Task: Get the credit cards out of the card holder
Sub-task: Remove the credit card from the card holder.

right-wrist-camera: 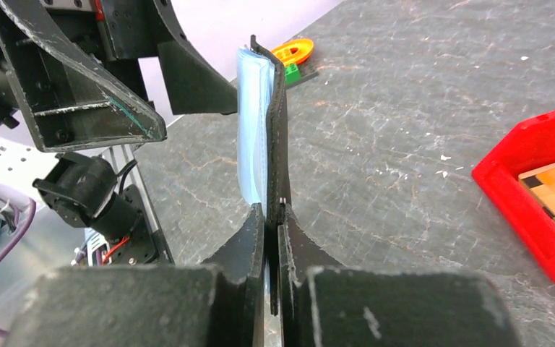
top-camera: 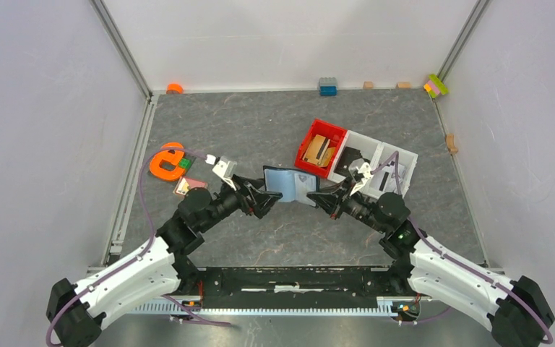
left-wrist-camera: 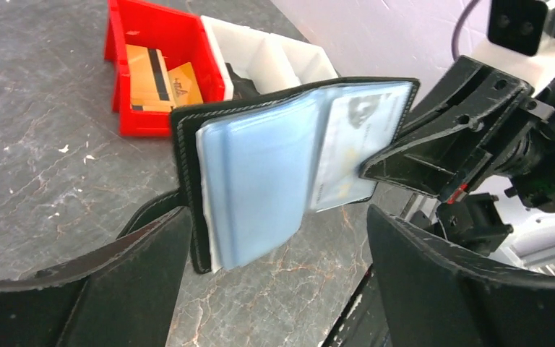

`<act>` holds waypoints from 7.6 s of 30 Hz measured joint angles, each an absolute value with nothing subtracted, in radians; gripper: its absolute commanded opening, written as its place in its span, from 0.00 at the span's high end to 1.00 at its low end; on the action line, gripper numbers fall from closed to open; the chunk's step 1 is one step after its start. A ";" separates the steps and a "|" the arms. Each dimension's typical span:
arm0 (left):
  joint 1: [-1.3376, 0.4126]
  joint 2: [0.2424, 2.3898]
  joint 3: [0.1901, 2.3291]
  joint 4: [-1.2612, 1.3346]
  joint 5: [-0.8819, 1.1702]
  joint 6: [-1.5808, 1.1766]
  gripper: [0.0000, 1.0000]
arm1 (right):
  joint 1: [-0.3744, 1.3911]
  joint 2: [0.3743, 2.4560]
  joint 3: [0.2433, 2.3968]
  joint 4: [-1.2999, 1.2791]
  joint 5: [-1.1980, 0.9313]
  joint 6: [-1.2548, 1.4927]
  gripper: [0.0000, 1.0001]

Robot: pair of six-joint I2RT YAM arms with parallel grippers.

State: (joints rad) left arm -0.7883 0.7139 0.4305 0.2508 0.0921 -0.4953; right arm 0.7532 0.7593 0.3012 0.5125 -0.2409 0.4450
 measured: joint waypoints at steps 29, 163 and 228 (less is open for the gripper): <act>-0.787 0.801 0.393 0.368 0.242 -0.506 0.73 | 0.646 0.801 0.276 0.657 -0.449 0.592 0.97; -0.773 0.891 0.399 0.369 0.299 -0.527 0.98 | 0.692 0.933 0.282 0.663 -0.508 0.517 0.76; -0.794 1.033 0.465 0.399 0.461 -0.533 0.18 | 0.707 1.026 0.324 0.525 -0.397 0.500 1.00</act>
State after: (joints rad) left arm -0.7944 1.0328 0.4648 0.3988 0.4610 -0.5335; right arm 0.7071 1.0264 0.3241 0.5255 -0.3965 0.5003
